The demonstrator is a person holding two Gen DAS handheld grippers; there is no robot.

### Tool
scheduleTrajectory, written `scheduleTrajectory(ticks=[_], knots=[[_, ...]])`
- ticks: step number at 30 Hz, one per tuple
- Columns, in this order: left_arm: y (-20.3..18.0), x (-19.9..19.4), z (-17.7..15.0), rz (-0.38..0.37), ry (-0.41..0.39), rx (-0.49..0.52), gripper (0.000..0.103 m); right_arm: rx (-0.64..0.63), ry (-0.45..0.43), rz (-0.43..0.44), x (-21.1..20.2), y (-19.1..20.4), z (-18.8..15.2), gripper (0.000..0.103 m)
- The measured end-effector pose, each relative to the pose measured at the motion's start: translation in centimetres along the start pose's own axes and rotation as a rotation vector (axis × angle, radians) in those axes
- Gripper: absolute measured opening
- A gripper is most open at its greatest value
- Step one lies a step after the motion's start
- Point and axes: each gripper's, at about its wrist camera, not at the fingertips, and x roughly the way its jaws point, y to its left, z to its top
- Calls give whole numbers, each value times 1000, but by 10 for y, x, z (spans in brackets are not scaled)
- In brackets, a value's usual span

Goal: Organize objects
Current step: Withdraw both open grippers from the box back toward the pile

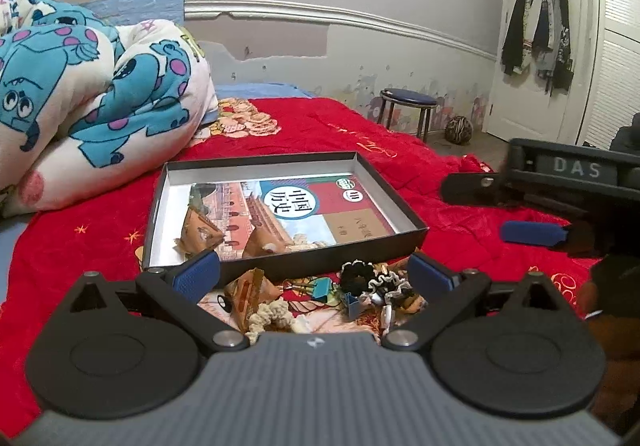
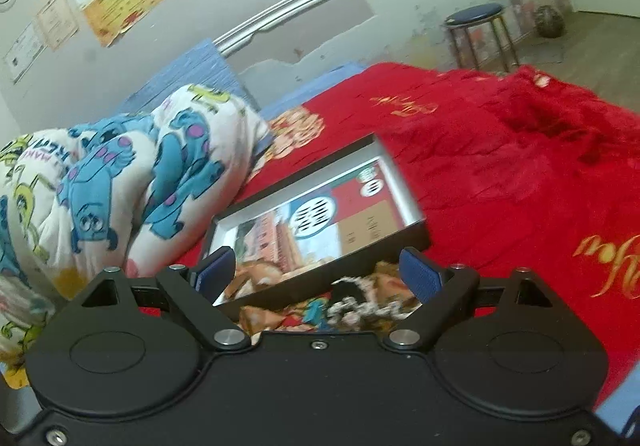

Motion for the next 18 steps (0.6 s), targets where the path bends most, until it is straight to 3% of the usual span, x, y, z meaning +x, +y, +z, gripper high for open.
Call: scheduleTrajectory(ticks=[7, 13, 18], knots=[[8, -2, 6, 57, -34, 24, 103, 19, -82, -73, -22, -33, 24, 89], [12, 4, 3, 31, 16, 11, 103, 100, -60, -96, -21, -57, 29, 89], [11, 13, -4, 7, 77, -16, 103, 31, -9, -134, -12, -44, 13, 87]])
